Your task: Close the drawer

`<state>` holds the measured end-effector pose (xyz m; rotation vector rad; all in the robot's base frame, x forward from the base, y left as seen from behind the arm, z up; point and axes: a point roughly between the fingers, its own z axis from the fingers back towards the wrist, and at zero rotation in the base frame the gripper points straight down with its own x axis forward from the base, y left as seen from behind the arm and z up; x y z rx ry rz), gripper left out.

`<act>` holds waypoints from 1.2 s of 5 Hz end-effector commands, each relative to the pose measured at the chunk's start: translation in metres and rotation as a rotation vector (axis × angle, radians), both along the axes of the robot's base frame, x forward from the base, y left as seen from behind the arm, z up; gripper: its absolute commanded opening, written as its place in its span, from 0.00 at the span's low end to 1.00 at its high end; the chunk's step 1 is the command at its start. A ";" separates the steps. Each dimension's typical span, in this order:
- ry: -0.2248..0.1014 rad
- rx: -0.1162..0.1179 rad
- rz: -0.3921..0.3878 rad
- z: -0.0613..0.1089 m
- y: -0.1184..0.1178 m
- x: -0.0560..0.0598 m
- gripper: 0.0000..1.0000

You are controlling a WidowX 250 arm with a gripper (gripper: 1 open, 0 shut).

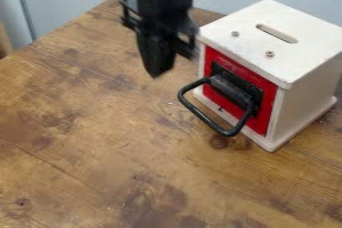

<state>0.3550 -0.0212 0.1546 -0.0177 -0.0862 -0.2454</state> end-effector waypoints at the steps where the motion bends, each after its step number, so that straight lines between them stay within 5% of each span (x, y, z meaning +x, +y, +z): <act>1: -0.111 0.001 0.005 0.034 0.016 -0.006 1.00; 2: -0.083 -0.004 0.005 0.033 0.025 -0.011 1.00; 4: -0.081 0.005 -0.051 0.018 0.035 -0.015 1.00; 6: -0.077 0.001 -0.066 0.003 0.044 -0.008 1.00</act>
